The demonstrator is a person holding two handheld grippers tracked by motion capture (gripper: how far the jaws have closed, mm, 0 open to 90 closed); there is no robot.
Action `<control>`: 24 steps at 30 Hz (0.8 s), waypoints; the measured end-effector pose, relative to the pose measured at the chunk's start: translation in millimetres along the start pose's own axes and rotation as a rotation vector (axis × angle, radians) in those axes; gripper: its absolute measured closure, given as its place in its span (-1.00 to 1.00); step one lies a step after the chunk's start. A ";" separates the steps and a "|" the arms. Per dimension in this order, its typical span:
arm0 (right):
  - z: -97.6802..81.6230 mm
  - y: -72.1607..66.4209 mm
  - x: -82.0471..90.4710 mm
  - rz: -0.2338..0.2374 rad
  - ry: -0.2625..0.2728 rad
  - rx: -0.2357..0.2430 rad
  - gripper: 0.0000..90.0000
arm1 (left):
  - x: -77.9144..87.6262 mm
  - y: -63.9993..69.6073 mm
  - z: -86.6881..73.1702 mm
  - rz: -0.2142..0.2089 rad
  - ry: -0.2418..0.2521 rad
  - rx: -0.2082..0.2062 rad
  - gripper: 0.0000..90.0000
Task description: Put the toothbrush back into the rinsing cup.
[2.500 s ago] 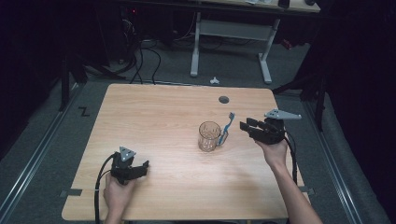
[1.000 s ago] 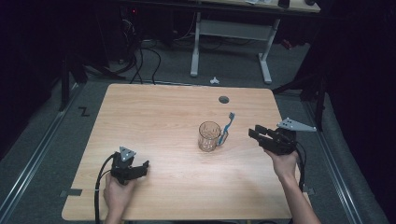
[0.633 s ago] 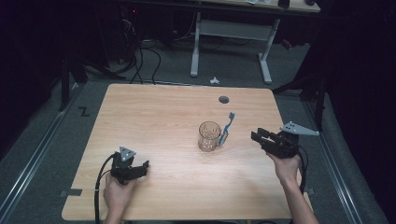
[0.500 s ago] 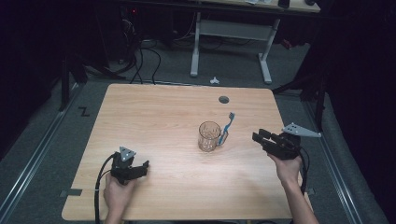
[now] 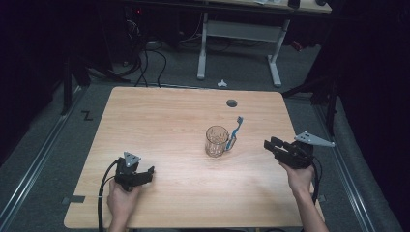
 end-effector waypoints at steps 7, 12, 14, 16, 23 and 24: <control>-7.1 2.6 0.0 -0.011 -0.009 -0.010 0.32 | 0.0 0.0 0.0 0.000 0.000 0.000 -0.50; -11.2 3.9 0.1 -0.018 -0.015 -0.014 0.32 | 0.0 0.0 0.0 0.000 0.000 0.000 -0.50; -13.4 4.8 -0.2 -0.020 -0.017 -0.017 0.32 | -0.1 0.1 0.0 0.000 0.000 0.000 -0.50; -15.8 5.5 -0.8 -0.021 -0.021 -0.023 0.32 | 0.0 0.0 0.0 0.000 0.000 0.000 -0.50; -21.5 7.7 -2.1 -0.031 -0.034 -0.030 0.32 | 0.0 0.2 0.0 0.000 0.000 0.000 -0.50; -21.7 7.8 -2.2 -0.031 -0.035 -0.031 0.32 | 0.0 0.2 0.0 0.000 0.000 0.000 -0.50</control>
Point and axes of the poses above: each handheld gripper's, and its own axes: x roughly backward along the jaws, z roughly out of its top, y roughly to its right, the point moved 1 cm from there along -x, roughly forward along the jaws, and after that the axes turned 8 degrees about x, right-handed, at the moved point
